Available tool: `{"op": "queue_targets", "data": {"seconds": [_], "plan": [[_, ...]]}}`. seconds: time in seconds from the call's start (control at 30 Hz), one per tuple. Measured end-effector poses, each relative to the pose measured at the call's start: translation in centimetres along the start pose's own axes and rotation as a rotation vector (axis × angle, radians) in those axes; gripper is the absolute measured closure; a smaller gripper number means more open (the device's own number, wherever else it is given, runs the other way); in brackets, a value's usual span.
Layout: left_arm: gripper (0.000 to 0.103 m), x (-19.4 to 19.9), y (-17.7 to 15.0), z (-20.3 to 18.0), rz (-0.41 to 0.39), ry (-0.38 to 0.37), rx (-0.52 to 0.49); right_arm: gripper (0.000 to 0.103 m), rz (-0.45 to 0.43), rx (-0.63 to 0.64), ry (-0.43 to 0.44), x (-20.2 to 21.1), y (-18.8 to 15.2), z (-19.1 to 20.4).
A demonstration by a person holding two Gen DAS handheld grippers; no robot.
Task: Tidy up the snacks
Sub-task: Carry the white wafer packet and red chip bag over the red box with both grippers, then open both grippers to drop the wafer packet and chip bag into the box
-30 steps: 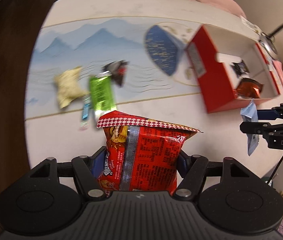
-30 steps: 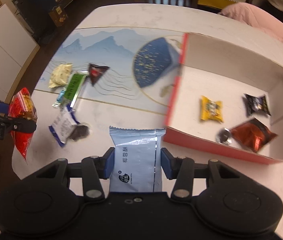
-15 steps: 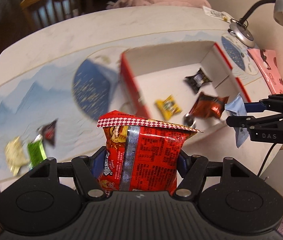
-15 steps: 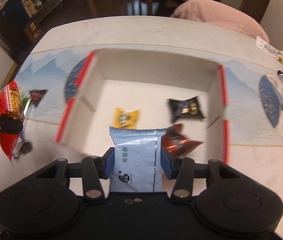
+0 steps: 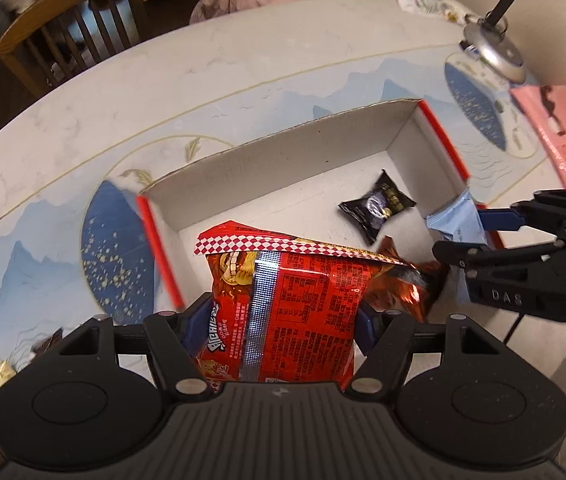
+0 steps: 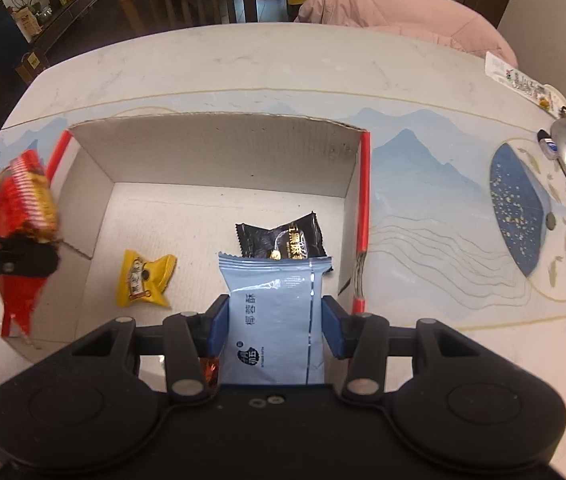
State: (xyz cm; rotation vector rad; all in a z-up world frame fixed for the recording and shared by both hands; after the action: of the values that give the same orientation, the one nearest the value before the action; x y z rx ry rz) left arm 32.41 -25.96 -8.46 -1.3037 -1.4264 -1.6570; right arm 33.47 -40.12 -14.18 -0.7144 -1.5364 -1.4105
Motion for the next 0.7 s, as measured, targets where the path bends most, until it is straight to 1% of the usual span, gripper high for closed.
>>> {"op": "queue_targets", "data": {"seconds": [0.23,0.33,0.4,0.53,0.7], "plan": [[0.034,-5.3,1.1,-0.5,0.078,0.042,0.004,0.056,0.032,0.031,0.022,-2.5,0.0,0.5],[0.034,-7.1,1.2,-0.9,0.119,0.041,0.007,0.056,0.043,0.033,0.035,-3.0,-0.1,0.6],[0.034,-8.2,1.1,-1.2,0.145,0.05,-0.008,0.056,0.053,0.034,0.041,-3.4,-0.2,0.6],[0.034,-9.8,0.7,-1.4,0.177,0.051,-0.009,0.056,0.061,0.04,0.041,-3.7,-0.3,0.7],[0.033,-10.2,0.6,-1.4,0.181,0.033,-0.004,0.055,0.061,0.045,0.041,-3.8,-0.2,0.8]]}}
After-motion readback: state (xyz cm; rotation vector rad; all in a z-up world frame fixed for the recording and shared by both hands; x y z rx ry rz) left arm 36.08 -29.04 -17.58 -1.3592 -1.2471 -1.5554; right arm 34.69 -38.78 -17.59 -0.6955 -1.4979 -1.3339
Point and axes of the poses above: each gripper's, at about its wrist camera, not at the fingertips, and x roughly against the way its jaws point, z to its left, y to its top, the point moved 5 cm from there along -x, roughly the way its jaws point, and after that the axes turned 9 degrees about -z, right-handed, at the moved point
